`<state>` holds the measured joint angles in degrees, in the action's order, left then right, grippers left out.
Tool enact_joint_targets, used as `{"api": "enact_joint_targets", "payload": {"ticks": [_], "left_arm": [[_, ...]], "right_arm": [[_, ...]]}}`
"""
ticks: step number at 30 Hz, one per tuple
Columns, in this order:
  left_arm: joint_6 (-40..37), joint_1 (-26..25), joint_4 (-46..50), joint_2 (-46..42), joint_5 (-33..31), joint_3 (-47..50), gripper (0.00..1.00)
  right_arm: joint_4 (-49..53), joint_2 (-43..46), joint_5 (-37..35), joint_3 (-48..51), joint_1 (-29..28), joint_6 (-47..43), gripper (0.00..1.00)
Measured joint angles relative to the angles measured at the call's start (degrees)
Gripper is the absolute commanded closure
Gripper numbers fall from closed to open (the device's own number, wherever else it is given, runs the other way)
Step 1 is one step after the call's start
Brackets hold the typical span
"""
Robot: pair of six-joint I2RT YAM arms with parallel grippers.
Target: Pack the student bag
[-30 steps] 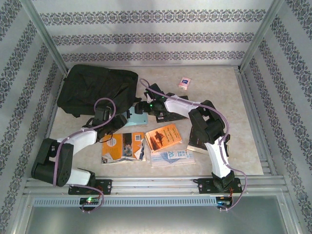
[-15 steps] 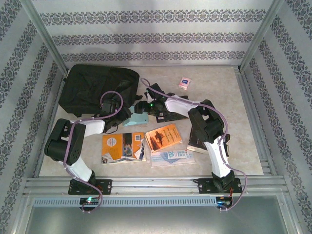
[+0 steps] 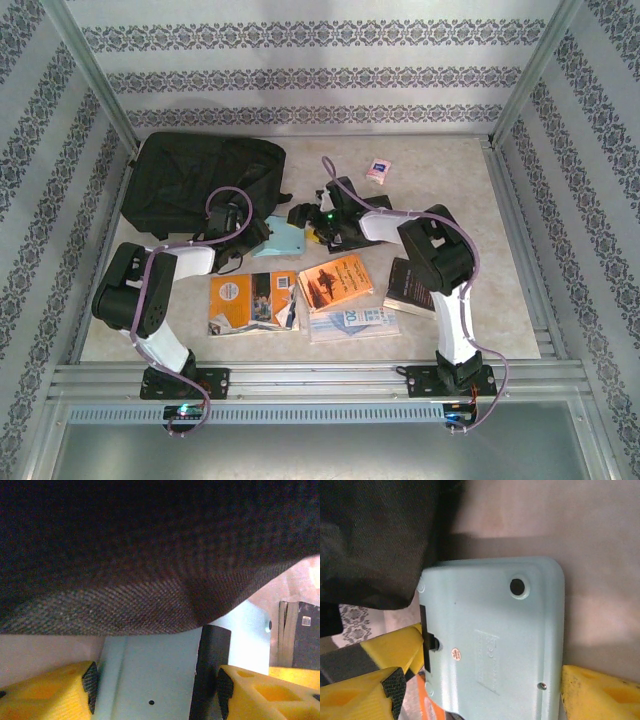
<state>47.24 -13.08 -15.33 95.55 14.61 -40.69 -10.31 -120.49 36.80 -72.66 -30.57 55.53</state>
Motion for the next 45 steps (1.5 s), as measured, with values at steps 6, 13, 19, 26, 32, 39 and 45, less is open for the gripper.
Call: {"api": "enact_joint_targets", "payload": {"ticks": [6,13,19,26,32,39,45], "left_arm": [[1.38,-1.14,-1.99,-0.44,5.01,0.87,0.37],[2.78,-1.81,-3.21,-1.62,8.2,2.12,0.37],[3.98,-2.29,-3.78,-3.15,10.01,3.98,0.37],[5.9,-2.69,-6.1,-2.8,12.28,5.33,0.38],[6.21,-3.06,-5.92,-3.3,12.55,5.33,0.36],[2.6,-3.08,3.69,-11.04,10.95,2.54,0.31],[-3.69,-3.1,12.85,-16.41,8.5,-4.74,0.27]], "right_arm": [[-5.27,3.39,5.77,5.99,0.04,5.6,0.22],[-9.49,6.84,8.28,8.46,0.04,8.31,0.29],[-8.37,7.37,8.04,8.57,0.04,6.84,0.32],[-8.37,4.55,8.07,8.57,-0.63,6.16,0.36],[-8.83,3.43,7.89,8.98,-0.7,5.92,0.6],[-9.77,4.83,7.61,11.45,0.48,5.84,0.72],[-12.37,7.23,7.58,13.0,1.03,7.21,0.72]]}}
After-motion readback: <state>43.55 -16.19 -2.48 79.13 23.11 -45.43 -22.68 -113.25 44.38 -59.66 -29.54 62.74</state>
